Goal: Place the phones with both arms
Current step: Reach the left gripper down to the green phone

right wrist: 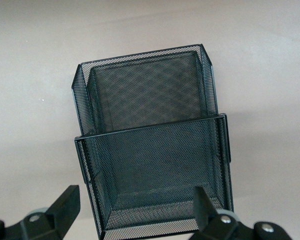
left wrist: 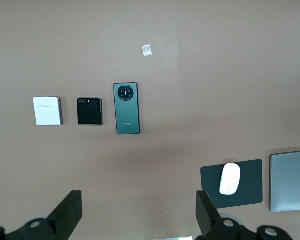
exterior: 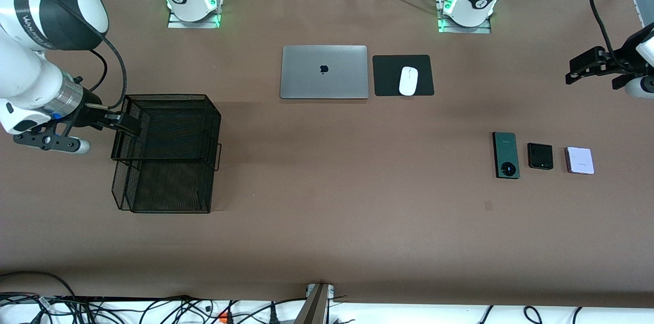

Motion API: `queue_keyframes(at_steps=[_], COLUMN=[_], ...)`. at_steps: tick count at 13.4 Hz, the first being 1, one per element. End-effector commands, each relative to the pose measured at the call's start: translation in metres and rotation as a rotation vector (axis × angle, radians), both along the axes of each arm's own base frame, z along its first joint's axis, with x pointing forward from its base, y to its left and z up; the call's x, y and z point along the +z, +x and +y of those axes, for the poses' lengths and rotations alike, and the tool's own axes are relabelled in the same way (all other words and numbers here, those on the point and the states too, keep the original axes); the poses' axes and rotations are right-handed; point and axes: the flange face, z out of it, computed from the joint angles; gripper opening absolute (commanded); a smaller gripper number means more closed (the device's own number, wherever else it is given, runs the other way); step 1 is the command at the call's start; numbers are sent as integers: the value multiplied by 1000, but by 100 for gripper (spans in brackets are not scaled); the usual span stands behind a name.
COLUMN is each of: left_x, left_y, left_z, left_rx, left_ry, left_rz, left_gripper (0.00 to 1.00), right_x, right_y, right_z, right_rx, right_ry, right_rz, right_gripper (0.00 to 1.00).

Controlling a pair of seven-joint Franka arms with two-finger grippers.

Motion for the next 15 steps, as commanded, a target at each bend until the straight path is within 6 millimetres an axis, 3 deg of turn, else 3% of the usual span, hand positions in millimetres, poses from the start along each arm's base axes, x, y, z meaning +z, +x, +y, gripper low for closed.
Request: queue_keyframes(at_steps=[1,5,7,11,15], left_x=[6,-2,-21,-96,-183], left_y=[-9,-8,-1,19,54], left_z=[-1,1,7,41,53], left_rx=[-6,-18,-11,-54,-35], left_ry=[-23,-18,-11,29,26], left_rz=[-8,5,22,53,70], left_gripper=[100,100,100,100,100], right_x=[0,1,1,1,0], right_y=[1,2,2,2,2], right_z=[-3,-7,-7,-7,-7], right_rx=[-5,-3,-1,0,-3], right_ry=[19,17,17,17,17], right_rz=[18,16,16,16,19], right_gripper=[100,100,100,100,100])
